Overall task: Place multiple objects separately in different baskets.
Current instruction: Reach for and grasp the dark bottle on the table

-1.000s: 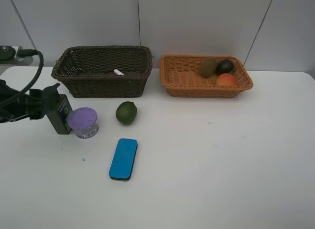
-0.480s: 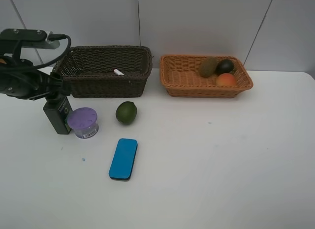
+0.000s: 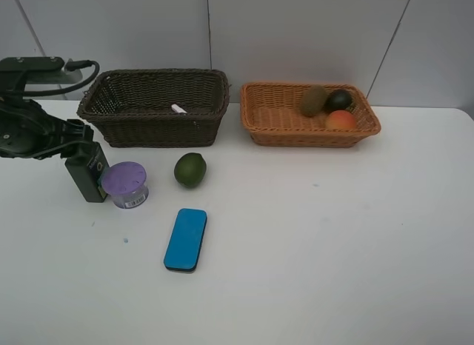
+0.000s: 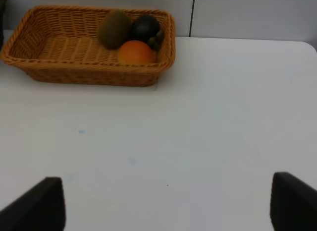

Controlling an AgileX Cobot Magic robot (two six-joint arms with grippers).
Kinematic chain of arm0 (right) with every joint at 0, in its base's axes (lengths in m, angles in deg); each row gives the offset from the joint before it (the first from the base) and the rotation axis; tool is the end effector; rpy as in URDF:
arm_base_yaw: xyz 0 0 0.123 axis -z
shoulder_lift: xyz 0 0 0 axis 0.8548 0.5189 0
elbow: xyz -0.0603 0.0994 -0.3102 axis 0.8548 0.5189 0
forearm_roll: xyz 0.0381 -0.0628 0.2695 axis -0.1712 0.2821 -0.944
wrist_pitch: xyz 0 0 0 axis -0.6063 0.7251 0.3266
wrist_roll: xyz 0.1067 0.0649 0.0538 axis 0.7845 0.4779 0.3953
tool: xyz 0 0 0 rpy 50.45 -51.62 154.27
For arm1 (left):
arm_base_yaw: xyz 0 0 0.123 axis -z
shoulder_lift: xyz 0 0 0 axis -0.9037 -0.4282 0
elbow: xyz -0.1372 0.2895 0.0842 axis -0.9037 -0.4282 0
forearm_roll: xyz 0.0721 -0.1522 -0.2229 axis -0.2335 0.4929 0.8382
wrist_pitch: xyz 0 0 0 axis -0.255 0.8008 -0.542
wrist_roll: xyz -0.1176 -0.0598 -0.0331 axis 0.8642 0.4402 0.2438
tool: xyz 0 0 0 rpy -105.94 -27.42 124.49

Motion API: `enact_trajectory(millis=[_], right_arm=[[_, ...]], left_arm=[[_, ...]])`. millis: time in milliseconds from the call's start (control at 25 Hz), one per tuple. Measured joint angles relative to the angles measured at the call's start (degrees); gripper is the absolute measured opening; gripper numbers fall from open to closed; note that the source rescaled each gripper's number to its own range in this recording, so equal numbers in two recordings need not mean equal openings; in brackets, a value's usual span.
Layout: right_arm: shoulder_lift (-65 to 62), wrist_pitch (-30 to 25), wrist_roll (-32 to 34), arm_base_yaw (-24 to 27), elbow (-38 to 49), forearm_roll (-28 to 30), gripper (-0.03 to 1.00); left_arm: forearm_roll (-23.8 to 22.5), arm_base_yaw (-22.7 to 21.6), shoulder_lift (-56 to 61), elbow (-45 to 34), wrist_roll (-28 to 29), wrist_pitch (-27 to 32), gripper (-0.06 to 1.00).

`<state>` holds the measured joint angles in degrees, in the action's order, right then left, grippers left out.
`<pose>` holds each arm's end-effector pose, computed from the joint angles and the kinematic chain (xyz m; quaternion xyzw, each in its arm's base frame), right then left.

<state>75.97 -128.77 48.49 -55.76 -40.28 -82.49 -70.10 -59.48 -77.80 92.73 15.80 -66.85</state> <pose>0.0104 0.0009 0.2778 -0.0059 0.8462 -0.0256 0.5322 0.3161 -0.0344 0.1745 0.0383 0.9451 -0.0384 0.3222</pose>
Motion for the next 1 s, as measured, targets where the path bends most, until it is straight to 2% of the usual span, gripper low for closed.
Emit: enact_trajectory(millis=[320, 520, 800, 1000], right_arm=[[0.00, 0.00, 0.00, 0.00, 0.00, 0.00, 1.00], [0.00, 0.00, 0.00, 0.00, 0.00, 0.00, 1.00], [0.00, 0.00, 0.00, 0.00, 0.00, 0.00, 1.00], [0.00, 0.00, 0.00, 0.00, 0.00, 0.00, 1.00]], left_arm=[[-0.93, -0.82, 0.00, 0.54, 0.48, 2.32, 0.90], [-0.93, -0.82, -0.04, 3.42, 0.89, 4.17, 0.86], [-0.93, -0.82, -0.04, 7.65, 2.02, 9.84, 0.86], [-0.99, -0.82, -0.04, 11.39, 4.44, 16.92, 0.86]])
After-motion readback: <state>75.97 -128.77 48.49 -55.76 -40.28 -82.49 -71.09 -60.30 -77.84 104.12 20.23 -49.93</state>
